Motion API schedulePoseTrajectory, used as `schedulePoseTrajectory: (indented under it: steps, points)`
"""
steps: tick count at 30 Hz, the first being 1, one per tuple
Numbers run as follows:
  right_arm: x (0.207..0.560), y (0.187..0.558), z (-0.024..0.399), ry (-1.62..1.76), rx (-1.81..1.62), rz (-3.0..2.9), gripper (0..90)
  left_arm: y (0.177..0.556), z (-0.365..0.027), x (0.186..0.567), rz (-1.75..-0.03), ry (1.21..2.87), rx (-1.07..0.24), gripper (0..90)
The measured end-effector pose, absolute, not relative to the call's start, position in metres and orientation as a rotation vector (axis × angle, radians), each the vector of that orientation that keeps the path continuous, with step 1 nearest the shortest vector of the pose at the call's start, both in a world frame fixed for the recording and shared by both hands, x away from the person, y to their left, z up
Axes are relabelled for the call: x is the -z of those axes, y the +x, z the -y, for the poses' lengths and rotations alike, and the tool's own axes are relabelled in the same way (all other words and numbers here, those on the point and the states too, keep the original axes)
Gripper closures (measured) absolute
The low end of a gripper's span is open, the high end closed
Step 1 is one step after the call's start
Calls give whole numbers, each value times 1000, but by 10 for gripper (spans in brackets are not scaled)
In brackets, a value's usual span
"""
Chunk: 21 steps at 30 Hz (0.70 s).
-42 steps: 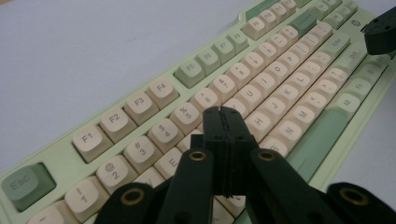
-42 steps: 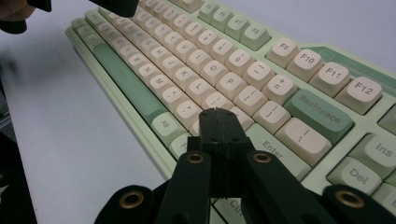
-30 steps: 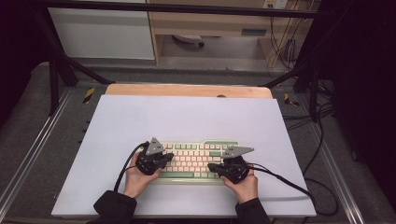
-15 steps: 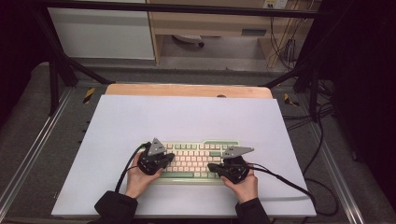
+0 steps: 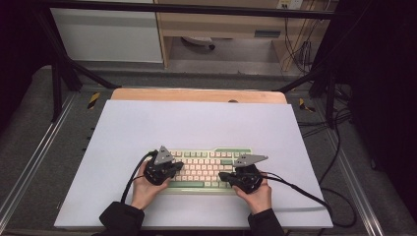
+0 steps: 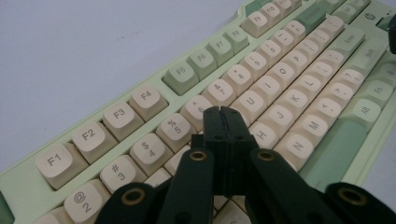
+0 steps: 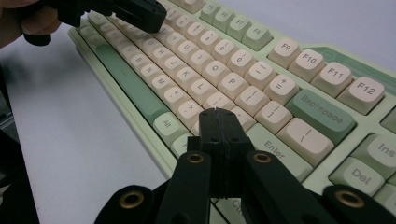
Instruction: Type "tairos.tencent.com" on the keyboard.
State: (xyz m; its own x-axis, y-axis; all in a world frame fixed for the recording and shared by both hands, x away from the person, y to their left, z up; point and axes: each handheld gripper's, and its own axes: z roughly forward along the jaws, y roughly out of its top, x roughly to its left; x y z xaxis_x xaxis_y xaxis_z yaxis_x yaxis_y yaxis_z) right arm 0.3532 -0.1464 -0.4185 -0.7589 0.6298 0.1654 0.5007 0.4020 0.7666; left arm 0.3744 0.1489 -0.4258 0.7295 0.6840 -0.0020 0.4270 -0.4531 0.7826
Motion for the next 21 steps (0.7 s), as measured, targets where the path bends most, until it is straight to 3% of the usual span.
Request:
schedulePoseTrajectory:
  steps: [21]
  points:
    - [420,353,146,1016,-1282,-2506,900,364,-173,417,-844,2090,-409,896]
